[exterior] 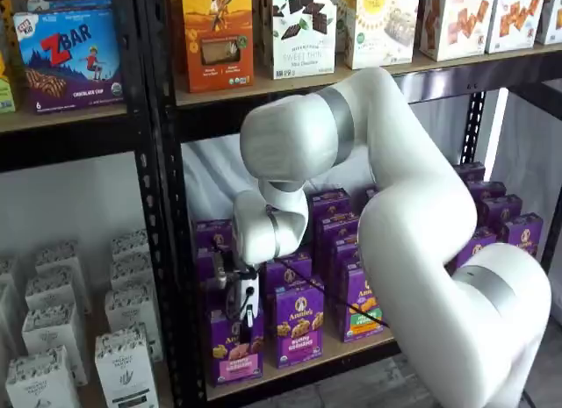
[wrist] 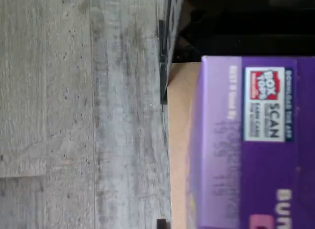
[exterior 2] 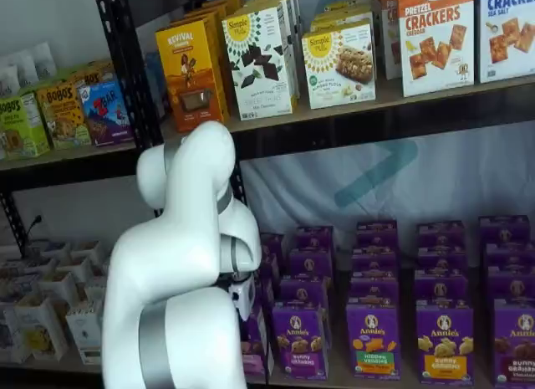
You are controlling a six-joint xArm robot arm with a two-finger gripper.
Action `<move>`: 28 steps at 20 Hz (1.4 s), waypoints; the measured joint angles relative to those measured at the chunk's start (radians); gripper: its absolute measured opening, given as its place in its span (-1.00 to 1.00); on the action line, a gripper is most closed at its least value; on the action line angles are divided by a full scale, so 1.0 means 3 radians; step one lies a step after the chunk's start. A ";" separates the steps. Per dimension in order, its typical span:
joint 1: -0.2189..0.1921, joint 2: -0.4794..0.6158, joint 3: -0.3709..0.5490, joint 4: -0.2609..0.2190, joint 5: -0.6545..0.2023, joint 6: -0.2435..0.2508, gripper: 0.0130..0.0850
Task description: Pick up the purple box with a pink patch in the middle, on the bottom shelf, the first box from the left
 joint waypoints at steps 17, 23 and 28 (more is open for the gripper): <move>0.0003 -0.0008 0.0042 0.0046 -0.0084 -0.0042 -0.33; 0.0001 -0.0050 0.0090 0.0032 -0.0076 -0.0032 -0.33; -0.0001 -0.0222 0.0334 0.0010 -0.0155 -0.0020 -0.33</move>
